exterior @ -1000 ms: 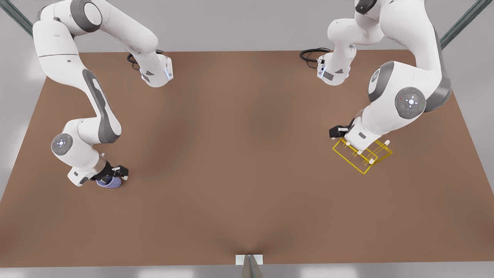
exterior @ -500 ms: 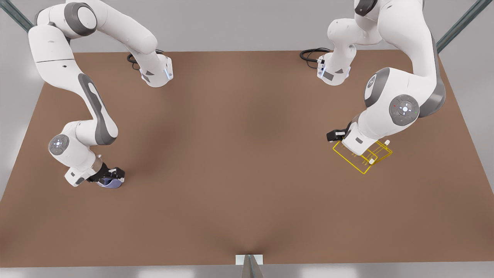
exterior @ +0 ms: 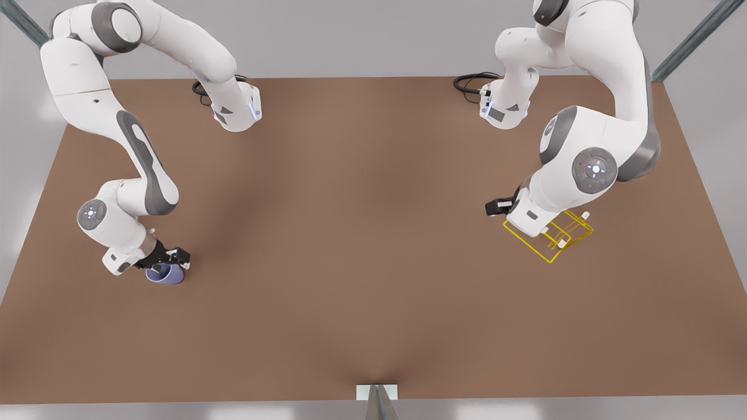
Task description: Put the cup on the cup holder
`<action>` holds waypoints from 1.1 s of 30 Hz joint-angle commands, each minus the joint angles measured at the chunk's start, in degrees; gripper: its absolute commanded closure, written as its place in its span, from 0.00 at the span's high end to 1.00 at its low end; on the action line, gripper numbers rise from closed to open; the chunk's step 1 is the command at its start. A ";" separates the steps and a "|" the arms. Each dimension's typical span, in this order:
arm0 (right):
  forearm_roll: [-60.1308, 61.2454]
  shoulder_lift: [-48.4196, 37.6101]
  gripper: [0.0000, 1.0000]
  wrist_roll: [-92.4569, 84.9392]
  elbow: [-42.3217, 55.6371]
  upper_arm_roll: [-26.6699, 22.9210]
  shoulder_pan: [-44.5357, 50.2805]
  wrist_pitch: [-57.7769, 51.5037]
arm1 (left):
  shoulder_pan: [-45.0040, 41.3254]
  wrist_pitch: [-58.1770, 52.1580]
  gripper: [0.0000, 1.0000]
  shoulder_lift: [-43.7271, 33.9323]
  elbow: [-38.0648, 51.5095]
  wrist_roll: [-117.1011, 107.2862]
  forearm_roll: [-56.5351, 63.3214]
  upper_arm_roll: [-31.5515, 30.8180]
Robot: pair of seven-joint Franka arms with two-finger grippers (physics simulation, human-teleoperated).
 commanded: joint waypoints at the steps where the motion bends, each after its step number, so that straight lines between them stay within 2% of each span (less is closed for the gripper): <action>1: 0.05 0.64 1.00 -0.71 -0.50 -0.03 -0.16 0.85 | -0.88 -0.11 1.00 -0.17 0.11 -5.75 0.28 -0.07; 10: -1.97 2.13 1.00 -0.89 -1.91 -0.73 -0.69 2.78 | -2.38 -0.11 1.00 -1.48 0.82 -6.11 0.37 -1.30; 11: -1.97 2.05 0.94 -0.97 -1.91 -0.73 -0.86 2.52 | -2.29 -0.11 1.00 -2.01 0.73 -5.93 0.46 -1.30; 13: -2.06 1.78 0.23 -1.15 -1.82 -0.82 -0.95 2.17 | -2.12 -0.72 1.00 -2.71 0.91 -5.93 0.46 -1.22; 23: -4.87 2.05 0.21 -1.77 -3.67 -0.73 -4.20 4.46 | -3.44 -0.02 1.00 -2.63 0.73 -9.80 0.46 -2.01; 28: -4.78 0.38 0.21 -1.41 -3.14 -0.20 -3.68 0.50 | -10.29 -7.40 1.00 -3.60 0.91 -11.83 1.69 -3.94; 30: -4.43 -1.20 0.21 -0.89 -2.96 0.15 -2.97 -2.31 | -10.47 -8.46 1.00 -3.42 0.82 -7.78 0.72 -4.47; 32: -4.08 -3.66 0.21 3.68 -1.03 5.24 -2.71 -11.36 | -10.03 -7.14 1.00 -2.19 2.40 -7.69 1.60 -3.94; 33: -3.90 -4.98 0.21 5.79 0.99 5.42 0.45 -16.28 | -9.85 -6.17 1.00 -1.66 3.10 -7.43 2.22 -3.85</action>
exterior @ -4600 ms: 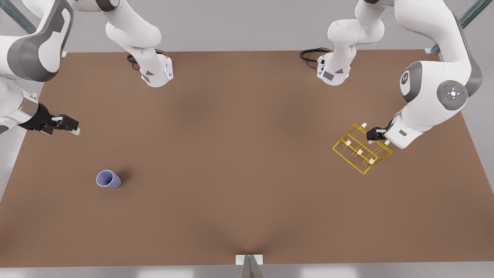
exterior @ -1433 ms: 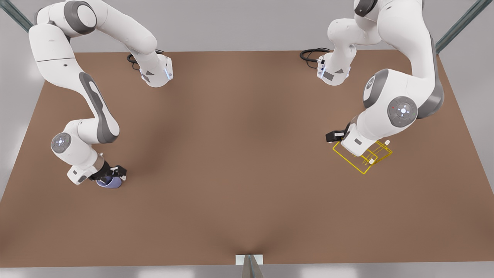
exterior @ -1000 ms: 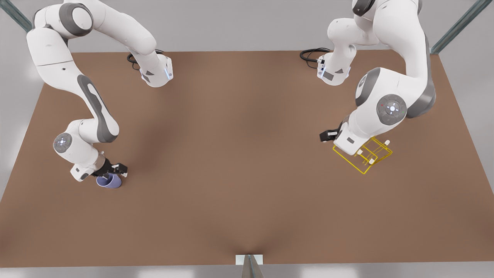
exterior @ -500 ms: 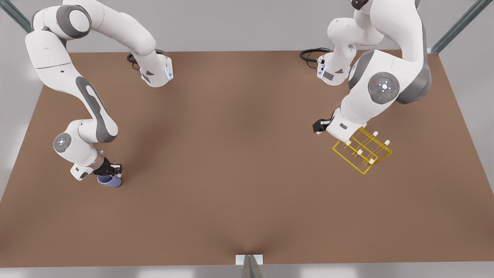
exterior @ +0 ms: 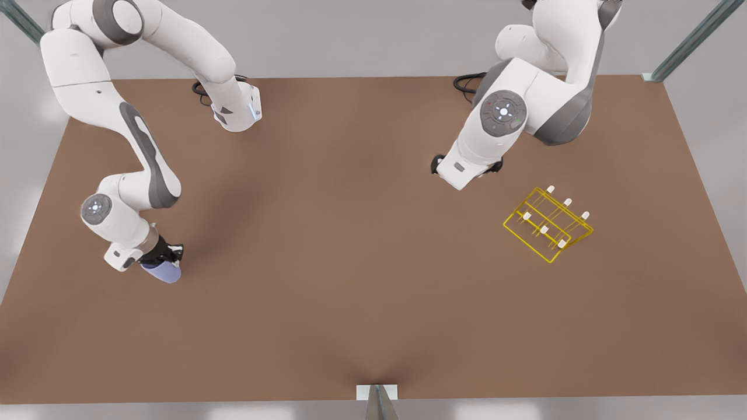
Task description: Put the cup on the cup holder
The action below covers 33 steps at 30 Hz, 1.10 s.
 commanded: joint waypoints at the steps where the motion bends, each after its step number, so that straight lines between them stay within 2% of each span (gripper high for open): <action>1: 3.30 -1.59 0.21 8.45 2.65 0.88 3.90 -13.64 | 0.13 -0.50 1.00 0.37 0.57 -0.44 0.86 0.25; 4: 6.30 -1.32 0.21 12.66 5.46 0.17 11.55 -16.19 | -0.13 -0.85 1.00 -0.16 0.92 -0.62 0.25 -0.54; 7: 11.74 -0.36 0.21 12.93 11.52 -5.98 22.97 -20.76 | -0.40 -0.94 1.00 -0.16 1.45 -3.60 -0.89 -2.83; 10: 20.18 2.46 0.21 16.62 15.04 -7.47 31.06 -17.61 | -0.75 -0.50 1.00 0.37 1.45 -10.46 -1.16 -8.36; 13: 30.81 6.49 0.21 18.29 16.44 -7.39 34.58 -12.25 | -0.48 -0.33 1.00 -0.07 1.54 -11.16 -3.35 -8.72; 15: 34.33 12.21 0.21 18.20 21.10 -6.59 36.33 -8.55 | 0.13 0.82 1.00 -0.07 1.54 -11.07 -3.00 -8.10; 19: 42.33 14.85 0.21 18.38 24.80 -5.19 43.72 -5.56 | -0.83 0.73 1.00 0.54 1.45 -17.48 0.34 -8.54; 21: 44.27 19.51 0.21 18.64 27.87 -2.46 44.95 -1.52 | -1.63 4.86 1.00 0.72 1.45 -42.07 -0.63 -8.63; 23: 45.06 23.11 0.21 19.08 31.21 -2.02 47.32 4.46 | -2.15 10.30 1.00 1.33 1.36 -70.91 -1.69 -8.36; 27: 44.97 31.02 0.21 20.75 36.75 -0.27 50.93 25.02 | 1.10 10.93 1.00 0.46 3.12 -87.89 0.86 -2.21; 29: 44.88 32.51 0.21 22.07 37.89 0.79 52.16 25.56 | 4.79 10.14 1.00 1.68 3.21 -93.87 0.95 -2.04; 30: 44.79 34.45 0.21 23.48 40.17 1.32 53.30 25.47 | 4.53 9.52 1.00 2.04 3.21 -93.52 0.95 0.07; 33: 44.27 37.88 0.21 23.39 42.28 3.16 54.71 24.85 | 4.18 9.43 1.00 5.64 5.76 -93.60 0.95 0.07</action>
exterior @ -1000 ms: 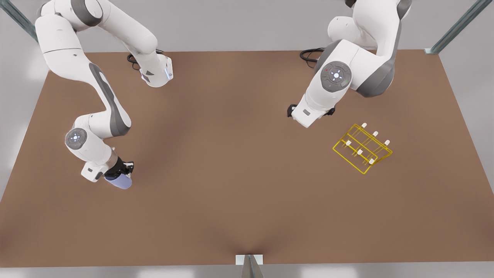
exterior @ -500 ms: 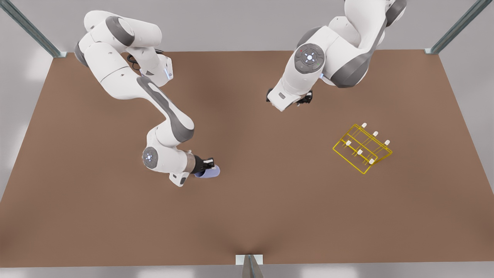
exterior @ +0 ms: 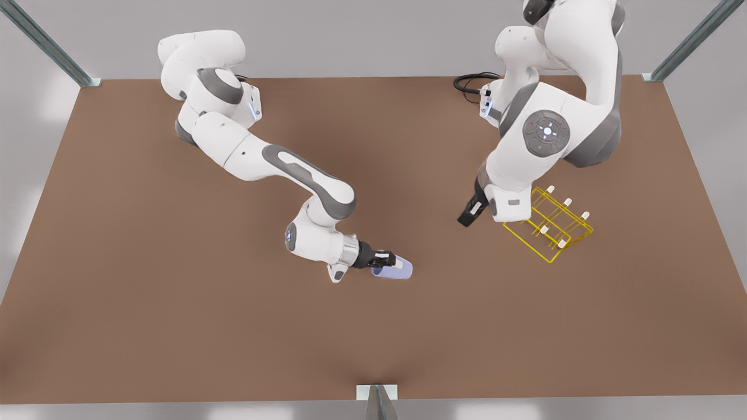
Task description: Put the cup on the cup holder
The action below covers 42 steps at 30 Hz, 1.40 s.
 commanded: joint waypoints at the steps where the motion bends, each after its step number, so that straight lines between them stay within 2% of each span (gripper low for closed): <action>1: -2.49 1.76 0.21 7.70 1.09 1.87 -0.06 5.83 | -0.45 1.01 1.00 0.75 0.46 -45.77 0.19 0.01; 2: -6.28 3.87 0.21 7.70 1.09 4.42 -1.20 5.57 | -1.15 1.02 1.00 1.71 1.43 -45.77 0.27 0.01; 6: -12.69 9.32 0.21 7.70 3.12 9.08 -2.34 2.31 | -1.15 2.77 1.00 6.63 4.51 -45.69 0.45 0.19; 10: -15.16 12.22 0.21 7.61 5.58 9.61 -1.11 1.26 | -1.15 6.99 1.00 15.07 9.16 -44.02 0.54 1.42; 17: -17.53 14.77 0.21 7.00 6.37 9.79 -0.14 1.17 | -2.21 15.43 1.00 20.61 10.04 -37.43 4.58 2.30; 18: -18.06 15.21 0.81 6.12 6.45 9.79 -0.06 1.17 | -2.38 15.43 1.00 20.96 10.04 -35.67 4.58 2.30; 19: -18.76 15.65 1.00 6.21 6.81 9.79 0.12 1.17 | -3.08 15.43 1.00 21.75 10.04 -34.96 4.58 2.30; 32: -21.48 16.18 1.00 6.29 5.75 9.87 -2.25 -0.24 | -7.13 17.54 1.00 22.19 6.53 -33.29 5.81 2.21; 42: -31.24 15.91 1.00 6.65 -13.85 16.82 -21.15 -0.94 | -9.24 20.35 1.00 23.16 6.70 -36.11 5.81 2.21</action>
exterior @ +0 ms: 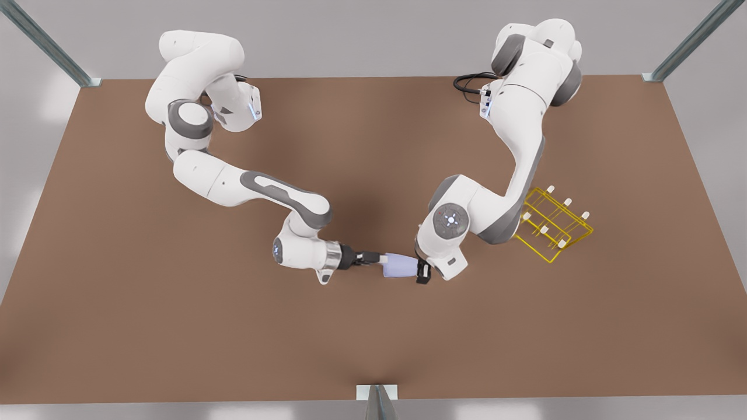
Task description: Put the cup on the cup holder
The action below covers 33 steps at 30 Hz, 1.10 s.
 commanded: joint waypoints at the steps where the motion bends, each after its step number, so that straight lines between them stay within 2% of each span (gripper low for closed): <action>1: -2.83 -0.23 1.00 0.62 -2.58 0.88 -2.65 -0.68 | -0.30 2.15 1.00 0.29 0.06 -4.10 0.10 0.05; 5: -3.71 -3.56 1.00 0.80 -10.58 2.29 -10.83 -4.37 | -2.24 5.05 1.00 1.08 -1.61 -4.89 2.74 0.05; 7: -3.36 -13.65 1.00 1.68 -16.81 0.28 -16.62 -9.47 | -3.03 6.98 1.00 1.08 -3.63 -4.89 4.49 0.05; 10: -3.44 -38.61 1.00 1.06 -23.15 -9.04 -20.76 -29.84 | -3.38 9.27 1.00 2.31 -4.07 -4.89 5.46 0.05; 11: -3.44 -43.81 1.00 0.01 -23.59 -11.50 -21.20 -33.73 | -3.64 9.27 1.00 2.66 -3.99 -4.89 5.29 0.05; 12: -3.18 -50.93 1.00 -7.97 -24.03 -16.68 -20.41 -37.77 | -3.20 9.35 1.00 2.75 -3.81 -5.77 5.29 0.05; 14: -2.83 -61.13 1.00 -22.57 -23.59 -23.37 -20.15 -44.45 | -3.12 10.75 1.00 3.45 -3.72 -7.09 5.46 0.13; 15: -4.31 -64.73 1.00 -25.39 -20.26 -26.01 -19.09 -49.96 | -3.20 12.78 1.00 3.80 -3.99 -7.88 5.81 0.13; 16: -10.91 -65.71 1.00 -25.13 -14.63 -26.19 -19.53 -57.01 | -3.20 12.78 1.00 4.07 -3.99 -8.23 5.81 0.13; 18: -12.06 -65.18 1.00 -25.13 -4.79 -26.19 -19.88 -66.68 | -3.38 12.87 1.00 4.77 -3.99 -8.58 6.08 0.13; 20: -11.36 -67.55 1.00 -24.86 -2.85 -26.27 -19.71 -69.76 | -3.55 14.97 1.00 4.95 -5.30 -9.81 7.39 0.22; 21: -9.87 -68.69 1.00 -24.87 -2.76 -31.97 -13.22 -71.70 | -3.55 15.42 1.00 4.95 -5.48 -9.90 7.31 0.13; 22: -2.68 -72.20 1.00 -25.04 -3.55 -46.18 -1.98 -71.79 | -3.73 15.42 1.00 5.12 -5.57 -9.99 7.31 0.13; 23: 1.47 -73.53 1.00 -24.96 -3.55 -55.51 5.93 -71.61 | -3.73 15.42 1.00 5.21 -5.48 -9.99 7.31 0.13; 24: 2.80 -73.70 1.00 -24.78 -3.55 -62.03 11.92 -71.61 | -3.64 15.51 1.00 5.56 -5.48 -10.16 7.31 0.13; 26: 4.11 -72.65 1.00 -24.69 -2.23 -62.48 14.12 -71.17 | -3.03 16.56 1.00 6.09 -5.39 -14.56 7.31 0.22; 27: 4.64 -71.42 1.00 -24.43 0.05 -65.30 17.65 -71.70 | -3.20 16.21 1.00 6.09 -5.39 -15.96 7.31 0.92; 28: 7.19 -71.33 1.00 -20.39 0.76 -65.47 18.44 -71.18 | -3.29 16.21 1.00 6.53 -5.39 -16.32 7.31 1.19; 31: 10.00 -73.44 1.00 -21.88 0.67 -64.24 17.74 -71.79 | -3.20 16.47 1.00 7.23 -5.48 -17.28 7.22 1.19; 33: 5.70 -74.49 1.00 -23.02 0.84 -64.33 15.54 -73.28 | -3.20 16.56 1.00 8.02 -5.30 -17.20 7.40 1.19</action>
